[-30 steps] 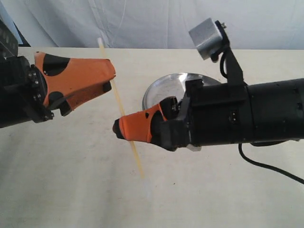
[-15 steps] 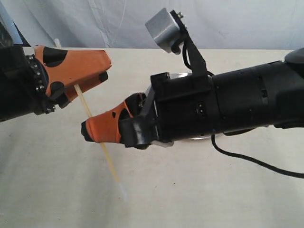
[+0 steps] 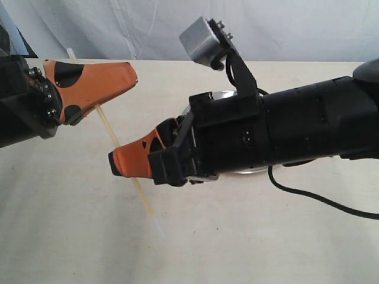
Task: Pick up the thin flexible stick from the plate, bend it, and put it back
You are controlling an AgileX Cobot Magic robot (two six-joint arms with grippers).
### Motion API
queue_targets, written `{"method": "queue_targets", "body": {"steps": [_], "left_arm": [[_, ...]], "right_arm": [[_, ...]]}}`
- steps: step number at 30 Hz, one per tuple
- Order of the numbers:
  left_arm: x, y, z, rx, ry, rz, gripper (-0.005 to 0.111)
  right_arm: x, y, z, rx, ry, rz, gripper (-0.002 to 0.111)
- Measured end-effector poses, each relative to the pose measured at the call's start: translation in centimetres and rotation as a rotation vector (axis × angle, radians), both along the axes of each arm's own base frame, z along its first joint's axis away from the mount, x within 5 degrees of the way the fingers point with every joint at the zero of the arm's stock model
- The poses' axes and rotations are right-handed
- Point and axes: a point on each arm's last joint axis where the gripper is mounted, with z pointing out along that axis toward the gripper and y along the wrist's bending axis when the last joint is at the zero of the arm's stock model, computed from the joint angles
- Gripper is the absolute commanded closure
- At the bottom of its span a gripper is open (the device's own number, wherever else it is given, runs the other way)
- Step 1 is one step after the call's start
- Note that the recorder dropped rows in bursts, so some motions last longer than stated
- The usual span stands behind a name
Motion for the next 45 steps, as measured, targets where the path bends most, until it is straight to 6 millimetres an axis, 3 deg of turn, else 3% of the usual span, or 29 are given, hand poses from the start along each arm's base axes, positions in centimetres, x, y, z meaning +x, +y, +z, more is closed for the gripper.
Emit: {"method": "queue_targets", "body": {"steps": [1, 3, 6, 12, 17, 24, 28, 34, 40, 45], "left_arm": [[0.0, 0.0, 0.0, 0.002, -0.002, 0.002, 0.107], [0.0, 0.0, 0.0, 0.002, -0.002, 0.002, 0.107], [0.0, 0.0, 0.0, 0.004, -0.005, 0.002, 0.107], [0.2, 0.0, 0.2, -0.001, -0.013, 0.017, 0.107], [0.8, -0.1, 1.5, 0.0, -0.059, 0.027, 0.107], [1.3, -2.1, 2.6, 0.104, -0.138, -0.053, 0.107], [1.6, -3.5, 2.0, 0.202, -0.164, -0.079, 0.107], [1.6, -4.1, 1.2, 0.283, -0.159, -0.098, 0.107], [1.2, -4.3, 2.0, 0.174, -0.121, -0.151, 0.107], [0.5, -4.4, 3.0, 0.043, -0.119, -0.216, 0.107]], "right_arm": [[0.1, -0.1, -0.1, -0.014, -0.002, -0.009, 0.043], [0.2, -0.2, -0.5, -0.053, 0.004, -0.034, 0.033], [0.4, -0.4, -1.0, -0.109, 0.03, -0.062, 0.037], [-0.3, -0.6, -1.4, -0.161, 0.077, -0.001, 0.063], [-0.8, -0.4, -1.6, -0.166, 0.106, 0.059, 0.109], [-1.5, -0.4, -1.5, -0.159, 0.129, 0.132, 0.109], [-2.4, -0.8, -0.6, -0.161, 0.09, 0.17, 0.109], [-4.1, -2.5, 1.5, -0.2, -0.016, 0.14, 0.109], [-4.0, -4.3, 1.2, -0.377, -0.04, 0.003, 0.109], [-3.0, -3.8, 0.1, -0.391, 0.026, -0.033, 0.109]]}}
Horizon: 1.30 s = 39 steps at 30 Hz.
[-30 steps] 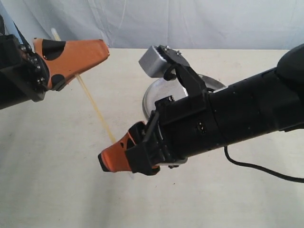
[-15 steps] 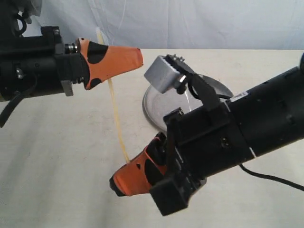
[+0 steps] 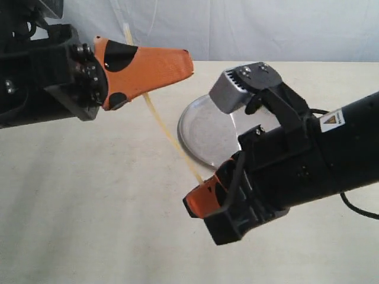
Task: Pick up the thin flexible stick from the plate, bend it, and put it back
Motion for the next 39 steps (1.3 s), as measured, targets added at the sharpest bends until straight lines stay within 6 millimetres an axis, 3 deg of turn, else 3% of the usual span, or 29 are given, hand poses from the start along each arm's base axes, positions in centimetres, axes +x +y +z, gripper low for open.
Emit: {"method": "queue_targets", "body": {"steps": [4, 7, 11, 14, 20, 23, 26, 32, 35, 39], "left_arm": [[0.3, 0.0, -0.2, 0.029, -0.037, 0.038, 0.107], [0.9, 0.1, -1.1, 0.145, -0.054, 0.101, 0.107], [1.2, 0.4, -2.7, 0.33, -0.066, 0.13, 0.107], [1.2, 0.5, -3.1, 0.374, -0.058, 0.123, 0.107], [0.3, 0.1, -1.7, 0.188, 0.022, 0.038, 0.107], [-0.1, -0.5, -0.4, 0.052, 0.02, 0.007, 0.107], [-0.2, -1.3, 0.5, 0.043, -0.028, 0.021, 0.107], [0.5, -1.8, -0.6, 0.266, -0.098, 0.12, 0.107], [0.9, -1.3, -2.1, 0.439, -0.108, 0.162, 0.107], [0.6, -1.3, -2.8, 0.499, -0.077, 0.136, 0.107]], "right_arm": [[-0.1, 0.8, -0.1, 0.059, 0.034, 0.056, 0.109], [-0.4, 0.9, 0.2, 0.085, 0.022, 0.101, 0.109], [-0.9, 0.3, 0.9, 0.088, -0.027, 0.091, 0.109], [-1.0, -0.5, 1.5, 0.065, -0.078, 0.02, 0.109], [-0.4, -1.8, 1.2, -0.062, -0.115, -0.101, 0.109], [0.2, -1.5, 0.7, -0.064, -0.083, -0.133, 0.109], [0.6, -0.8, 0.2, -0.037, -0.03, -0.123, 0.109], [-0.2, 0.2, 0.1, 0.04, 0.01, 0.014, 0.109], [-0.8, -0.1, 1.3, 0.092, -0.035, 0.009, 0.109], [-1.2, -1.0, 3.3, 0.165, -0.139, -0.066, 0.109]]}}
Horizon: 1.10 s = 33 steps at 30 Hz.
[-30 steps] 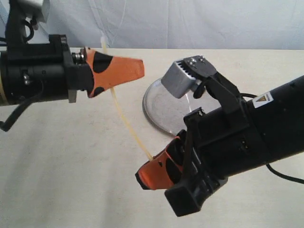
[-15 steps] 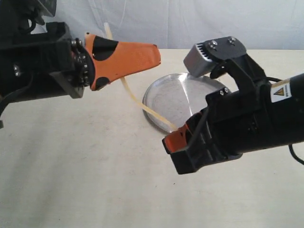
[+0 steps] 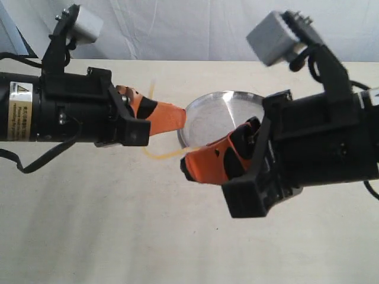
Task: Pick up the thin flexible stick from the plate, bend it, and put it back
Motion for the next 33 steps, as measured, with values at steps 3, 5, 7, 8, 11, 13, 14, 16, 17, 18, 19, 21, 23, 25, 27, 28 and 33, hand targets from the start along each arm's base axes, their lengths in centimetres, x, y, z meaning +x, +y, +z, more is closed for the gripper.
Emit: {"method": "queue_targets", "body": {"steps": [3, 5, 7, 8, 11, 13, 14, 16, 17, 18, 19, 21, 23, 25, 27, 28, 33], "left_arm": [[-0.4, -0.2, 0.3, -0.051, 0.051, -0.034, 0.107], [-0.7, -0.4, 0.6, -0.105, 0.088, -0.054, 0.107], [-1.0, -0.6, 1.0, -0.173, 0.107, -0.084, 0.107], [-1.2, -0.7, 1.5, -0.221, 0.111, -0.1, 0.107], [-1.1, -0.9, 3.0, -0.37, 0.04, -0.113, 0.107], [-0.8, -0.8, 2.7, -0.335, -0.007, -0.083, 0.107], [-0.6, -0.8, 2.5, -0.301, -0.014, -0.073, 0.107], [-0.5, -0.6, 1.5, -0.178, -0.004, -0.052, 0.107], [-0.5, -0.5, 0.9, -0.114, 0.009, -0.058, 0.107], [-0.6, -0.4, 0.6, -0.085, 0.02, -0.067, 0.107], [-0.7, -0.4, 0.6, -0.088, 0.033, -0.07, 0.107], [-1.0, -0.6, 1.0, -0.147, 0.066, -0.091, 0.107], [-1.2, -0.8, 1.8, -0.242, 0.079, -0.113, 0.107], [-1.2, -0.9, 2.6, -0.319, 0.061, -0.121, 0.107], [-1.0, -0.9, 2.9, -0.349, 0.03, -0.111, 0.107], [-0.9, -0.9, 2.9, -0.352, 0.017, -0.103, 0.107], [-0.2, -0.6, 1.9, -0.216, -0.049, -0.04, 0.107]], "right_arm": [[-0.1, -0.7, 0.5, -0.015, -0.025, -0.052, 0.109], [0.1, -1.0, 0.1, -0.073, -0.025, -0.085, 0.109], [0.4, -1.3, -0.4, -0.129, -0.003, -0.116, 0.109], [0.6, -1.4, -0.8, -0.161, 0.01, -0.123, 0.109], [1.1, -0.3, -2.4, -0.191, 0.115, -0.065, 0.109], [0.7, 0.3, -2.1, -0.133, 0.117, 0.012, 0.109], [0.6, 0.4, -2.0, -0.124, 0.11, 0.029, 0.109], [0.1, 0.0, -1.3, -0.106, 0.066, 0.042, 0.109], [-0.2, -0.5, -0.6, -0.101, 0.027, 0.009, 0.109], [-0.3, -0.9, -0.2, -0.102, 0.004, -0.028, 0.109], [-0.3, -1.4, 0.0, -0.12, -0.015, -0.061, 0.109], [-0.1, -1.9, -0.2, -0.164, -0.017, -0.109, 0.109], [0.2, -2.0, -0.6, -0.205, 0.0, -0.134, 0.109], [0.5, -1.7, -1.2, -0.225, 0.045, -0.126, 0.109], [0.6, -1.2, -1.5, -0.218, 0.079, -0.087, 0.109], [0.5, -0.9, -1.6, -0.208, 0.086, -0.057, 0.109], [-0.2, -0.4, -1.1, -0.15, 0.065, 0.035, 0.109]]}}
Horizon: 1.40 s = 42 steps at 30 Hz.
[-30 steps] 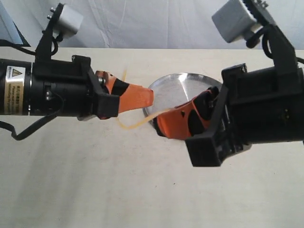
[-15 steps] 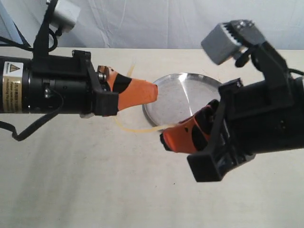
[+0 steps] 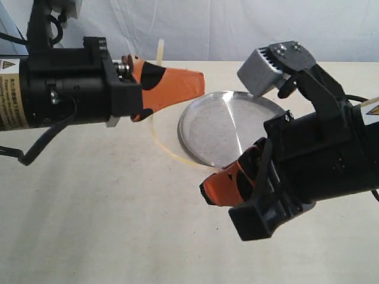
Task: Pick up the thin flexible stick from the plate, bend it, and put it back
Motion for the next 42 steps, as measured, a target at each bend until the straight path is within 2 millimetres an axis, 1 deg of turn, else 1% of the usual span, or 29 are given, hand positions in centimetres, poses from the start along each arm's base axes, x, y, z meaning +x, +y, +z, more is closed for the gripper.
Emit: {"method": "queue_targets", "body": {"steps": [4, 7, 10, 14, 17, 21, 26, 28, 30, 31, 33, 34, 35, 36, 38, 42], "left_arm": [[0.0, 0.3, -1.4, 0.165, -0.018, -0.001, 0.107], [-0.4, 0.3, -1.9, 0.216, 0.029, -0.02, 0.107], [-0.8, 0.2, -1.8, 0.199, 0.073, -0.057, 0.107], [-1.2, -0.1, -1.4, 0.136, 0.121, -0.096, 0.107], [-1.1, -0.2, -0.9, 0.08, 0.139, -0.088, 0.107], [-0.9, -0.3, -0.3, 0.009, 0.119, -0.066, 0.107], [-0.6, -0.3, 0.0, -0.025, 0.09, -0.045, 0.107], [-0.5, -0.3, 0.1, -0.023, 0.082, -0.03, 0.107], [-0.2, -0.3, 0.3, -0.018, 0.069, -0.008, 0.107], [-0.1, -0.3, 0.5, -0.017, 0.061, 0.003, 0.107], [0.3, -0.3, 0.8, -0.012, 0.045, 0.032, 0.107], [0.5, -0.2, 1.0, -0.011, 0.04, 0.044, 0.107], [0.6, -0.2, 1.1, -0.01, 0.033, 0.053, 0.107], [0.6, -0.3, 1.3, -0.009, 0.028, 0.056, 0.107], [0.7, -0.3, 1.4, 0.0, 0.014, 0.059, 0.107], [0.7, -0.2, 0.9, 0.059, 0.011, 0.05, 0.107]], "right_arm": [[-0.6, -0.5, 1.1, 0.038, -0.059, -0.015, 0.109], [-1.1, -1.3, 1.7, 0.033, -0.098, -0.052, 0.109], [-1.3, -2.2, 1.9, -0.004, -0.104, -0.111, 0.109], [-1.5, -3.2, 1.6, -0.088, -0.095, -0.167, 0.109], [-1.5, -3.4, 1.5, -0.109, -0.09, -0.184, 0.109], [-1.5, -3.5, 1.5, -0.119, -0.093, -0.189, 0.109], [-1.6, -3.5, 1.6, -0.12, -0.098, -0.185, 0.108], [-1.5, -3.5, 1.6, -0.119, -0.109, -0.181, 0.099], [-1.4, -3.5, 1.7, -0.11, -0.121, -0.184, 0.085], [-1.4, -3.5, 1.8, -0.108, -0.124, -0.184, 0.074], [-1.3, -3.5, 1.8, -0.104, -0.14, -0.182, 0.059], [-1.3, -3.4, 1.9, -0.1, -0.147, -0.178, 0.048], [-1.3, -3.4, 1.9, -0.104, -0.158, -0.168, 0.044], [-1.3, -3.4, 1.9, -0.107, -0.166, -0.161, 0.041], [-1.4, -3.4, 1.9, -0.119, -0.179, -0.146, 0.042], [-1.3, -3.5, 2.1, -0.138, -0.199, -0.135, 0.042]]}}
